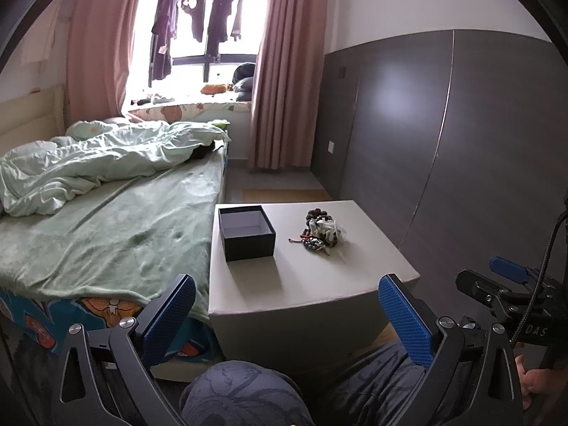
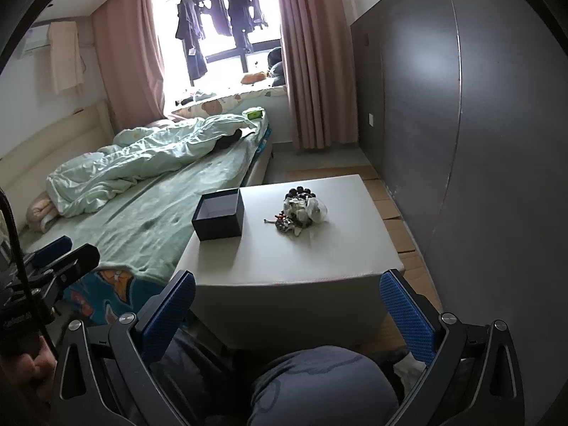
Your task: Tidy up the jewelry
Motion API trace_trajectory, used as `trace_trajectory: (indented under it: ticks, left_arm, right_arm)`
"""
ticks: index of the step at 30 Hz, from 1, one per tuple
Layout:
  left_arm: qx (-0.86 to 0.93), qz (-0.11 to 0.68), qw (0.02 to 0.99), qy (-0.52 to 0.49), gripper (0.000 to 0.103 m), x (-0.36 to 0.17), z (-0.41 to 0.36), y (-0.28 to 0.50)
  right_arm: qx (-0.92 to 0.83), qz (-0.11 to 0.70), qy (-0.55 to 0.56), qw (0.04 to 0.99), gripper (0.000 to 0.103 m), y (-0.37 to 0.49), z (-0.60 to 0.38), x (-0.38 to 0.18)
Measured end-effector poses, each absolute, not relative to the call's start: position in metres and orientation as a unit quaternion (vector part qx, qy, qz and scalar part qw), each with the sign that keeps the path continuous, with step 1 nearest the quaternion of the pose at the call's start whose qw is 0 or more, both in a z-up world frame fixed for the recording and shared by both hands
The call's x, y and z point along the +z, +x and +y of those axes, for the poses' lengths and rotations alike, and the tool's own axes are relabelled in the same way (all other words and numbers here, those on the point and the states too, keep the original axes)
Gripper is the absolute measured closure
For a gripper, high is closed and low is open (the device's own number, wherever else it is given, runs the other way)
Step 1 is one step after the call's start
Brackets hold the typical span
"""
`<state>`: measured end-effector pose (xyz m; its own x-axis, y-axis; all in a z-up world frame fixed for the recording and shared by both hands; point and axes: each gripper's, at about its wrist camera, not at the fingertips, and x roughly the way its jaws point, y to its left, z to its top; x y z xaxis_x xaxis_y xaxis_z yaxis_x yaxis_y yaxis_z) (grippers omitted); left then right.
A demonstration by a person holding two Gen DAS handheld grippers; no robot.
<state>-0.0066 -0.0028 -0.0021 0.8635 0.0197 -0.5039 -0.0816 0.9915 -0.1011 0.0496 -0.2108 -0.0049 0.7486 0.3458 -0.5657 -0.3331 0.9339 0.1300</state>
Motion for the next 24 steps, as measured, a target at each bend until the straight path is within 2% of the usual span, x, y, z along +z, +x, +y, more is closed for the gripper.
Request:
trace_trajectory:
  ticks: [24]
  left_arm:
    - [0.031, 0.25, 0.966, -0.057, 0.0, -0.0006, -0.0009, -0.0139]
  right_arm:
    - [0.186, 0.307, 0.017, 0.933, 0.0, 0.0538, -0.2141, -0.0073]
